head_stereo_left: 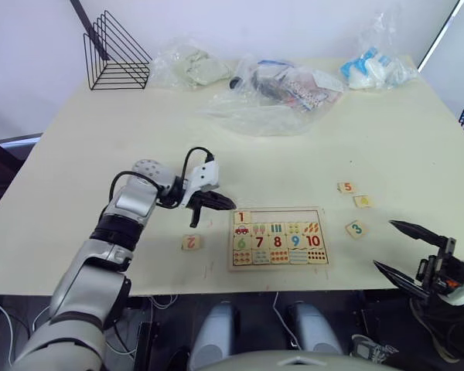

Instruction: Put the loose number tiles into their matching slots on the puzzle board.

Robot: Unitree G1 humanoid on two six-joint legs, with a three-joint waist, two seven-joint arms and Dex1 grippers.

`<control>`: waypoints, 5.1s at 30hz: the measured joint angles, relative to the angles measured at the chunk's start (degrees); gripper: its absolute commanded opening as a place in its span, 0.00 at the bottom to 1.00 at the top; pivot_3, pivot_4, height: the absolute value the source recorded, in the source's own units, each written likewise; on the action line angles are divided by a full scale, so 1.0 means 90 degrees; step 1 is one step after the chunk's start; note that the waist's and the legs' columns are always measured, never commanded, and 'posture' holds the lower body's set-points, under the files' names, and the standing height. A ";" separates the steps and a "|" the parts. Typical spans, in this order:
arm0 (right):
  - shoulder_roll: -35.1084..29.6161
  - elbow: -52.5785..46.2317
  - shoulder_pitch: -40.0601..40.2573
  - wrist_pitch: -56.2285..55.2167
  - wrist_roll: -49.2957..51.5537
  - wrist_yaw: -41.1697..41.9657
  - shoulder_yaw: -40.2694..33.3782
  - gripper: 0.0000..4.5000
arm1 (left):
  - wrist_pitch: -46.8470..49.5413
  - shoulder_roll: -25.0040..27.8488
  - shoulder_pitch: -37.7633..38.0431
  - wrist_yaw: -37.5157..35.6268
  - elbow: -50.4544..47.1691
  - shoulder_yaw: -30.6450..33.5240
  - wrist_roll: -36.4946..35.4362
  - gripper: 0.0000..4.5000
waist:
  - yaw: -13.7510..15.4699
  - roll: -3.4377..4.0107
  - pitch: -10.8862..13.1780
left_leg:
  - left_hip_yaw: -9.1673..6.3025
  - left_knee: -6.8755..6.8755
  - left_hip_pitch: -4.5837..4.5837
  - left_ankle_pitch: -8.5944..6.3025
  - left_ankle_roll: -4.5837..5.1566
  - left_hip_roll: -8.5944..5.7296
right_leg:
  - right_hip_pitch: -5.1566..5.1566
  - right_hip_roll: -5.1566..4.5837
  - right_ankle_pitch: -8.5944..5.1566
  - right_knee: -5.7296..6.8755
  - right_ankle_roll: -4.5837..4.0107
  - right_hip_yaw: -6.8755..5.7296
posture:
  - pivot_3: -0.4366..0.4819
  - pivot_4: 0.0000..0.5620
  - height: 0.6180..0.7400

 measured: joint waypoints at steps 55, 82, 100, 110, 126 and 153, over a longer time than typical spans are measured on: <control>-0.0561 0.1072 0.0599 0.0326 -0.0495 -0.0881 -0.0563 1.00 | -0.0510 0.0553 0.6697 0.0953 -0.3084 0.4422 -0.2505 1.00 | 0.0008 0.0004 -0.0005 | -0.0019 -0.0025 0.0030 -0.0003 0.0002 0.0028 | 0.0026 -0.0014 -0.0009 -0.0028 -0.0015 0.0006 | 0.48 0.27 1.00; -0.0777 0.0679 0.0615 0.0861 -0.0116 -0.0342 -0.0559 1.00 | 0.0269 0.0042 0.6937 0.1853 -0.4085 0.4210 -0.2904 1.00 | 0.0008 0.0007 -0.0002 | -0.0019 -0.0025 0.0028 -0.0005 0.0005 0.0032 | 0.0026 -0.0026 -0.0006 -0.0031 -0.0008 0.0008 | 0.48 0.27 1.00; -0.1143 -0.0390 0.0484 0.1489 0.0448 0.0826 -0.0511 1.00 | 0.3038 -0.1671 0.8207 0.6953 -0.7988 0.2868 -0.2210 1.00 | 0.0031 0.0000 -0.0002 | -0.0023 -0.0020 0.0026 -0.0008 0.0008 0.0025 | 0.0034 -0.0017 -0.0012 -0.0038 -0.0014 0.0004 | 0.48 0.27 1.00; -0.1131 -0.0524 0.0283 0.1540 0.0441 0.0895 -0.0484 1.00 | 0.3384 -0.2376 0.7948 0.8477 -0.8438 0.1788 -0.1070 1.00 | 0.0042 -0.0003 0.0000 | -0.0023 -0.0017 0.0023 -0.0008 0.0008 0.0019 | 0.0035 -0.0018 -0.0011 -0.0040 -0.0013 0.0006 | 0.48 0.27 1.00; -0.1054 -0.0518 0.0166 0.1534 0.0416 0.0909 -0.0433 1.00 | 0.4660 -0.3011 0.7349 0.9467 -0.8705 0.1388 -0.0553 1.00 | 0.0031 -0.0003 0.0000 | -0.0026 -0.0016 0.0023 -0.0008 0.0008 0.0015 | 0.0035 -0.0017 -0.0007 -0.0040 -0.0005 0.0003 | 0.48 0.27 1.00; -0.0876 -0.0789 0.0076 0.1552 0.0375 0.0566 -0.0195 1.00 | 0.3839 -0.0879 0.5849 0.6589 -0.6906 0.2655 -0.1310 0.35 | 0.0058 0.0006 -0.0003 | -0.0030 -0.0016 0.0020 -0.0007 0.0007 0.0009 | 0.0033 -0.0014 -0.0013 -0.0042 -0.0019 -0.0010 | 0.48 0.27 1.00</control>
